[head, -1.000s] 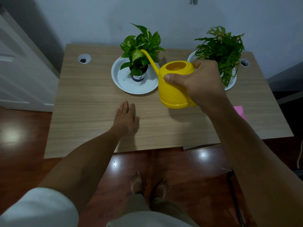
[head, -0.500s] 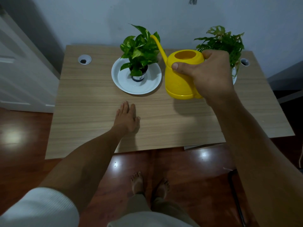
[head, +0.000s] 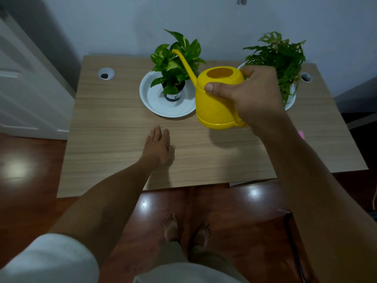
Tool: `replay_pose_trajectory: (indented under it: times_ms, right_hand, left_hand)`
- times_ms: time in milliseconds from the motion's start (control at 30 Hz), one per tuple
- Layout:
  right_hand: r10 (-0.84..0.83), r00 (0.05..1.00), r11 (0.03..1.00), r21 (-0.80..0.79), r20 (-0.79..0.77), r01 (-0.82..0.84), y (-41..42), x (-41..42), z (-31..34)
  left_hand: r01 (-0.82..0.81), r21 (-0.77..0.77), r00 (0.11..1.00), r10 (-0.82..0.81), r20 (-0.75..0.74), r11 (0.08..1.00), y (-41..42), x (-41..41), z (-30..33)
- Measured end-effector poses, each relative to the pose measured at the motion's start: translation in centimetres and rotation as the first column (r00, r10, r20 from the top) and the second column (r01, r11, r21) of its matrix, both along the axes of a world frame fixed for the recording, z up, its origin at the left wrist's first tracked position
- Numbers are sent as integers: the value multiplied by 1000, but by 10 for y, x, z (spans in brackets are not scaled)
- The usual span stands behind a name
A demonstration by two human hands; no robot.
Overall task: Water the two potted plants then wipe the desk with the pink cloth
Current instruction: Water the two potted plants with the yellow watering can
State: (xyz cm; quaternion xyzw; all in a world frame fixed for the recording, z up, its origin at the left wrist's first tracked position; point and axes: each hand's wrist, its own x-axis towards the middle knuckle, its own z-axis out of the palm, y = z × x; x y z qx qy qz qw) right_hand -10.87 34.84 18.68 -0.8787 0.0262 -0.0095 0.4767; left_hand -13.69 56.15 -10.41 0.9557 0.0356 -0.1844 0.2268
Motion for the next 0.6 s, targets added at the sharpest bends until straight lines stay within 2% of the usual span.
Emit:
replay_pose_trajectory:
  times_ms: [267,600]
  right_hand:
    - [-12,1000,999,-48,-2,12,-13,-8,-1]
    - [-125,991,990,-58,38,127,-22,-16,2]
  left_hand:
    - [9,8,1000,-9,-9,1000,0,0,1]
    - [12,14,999,-12,-37,1000,-4,1,11]
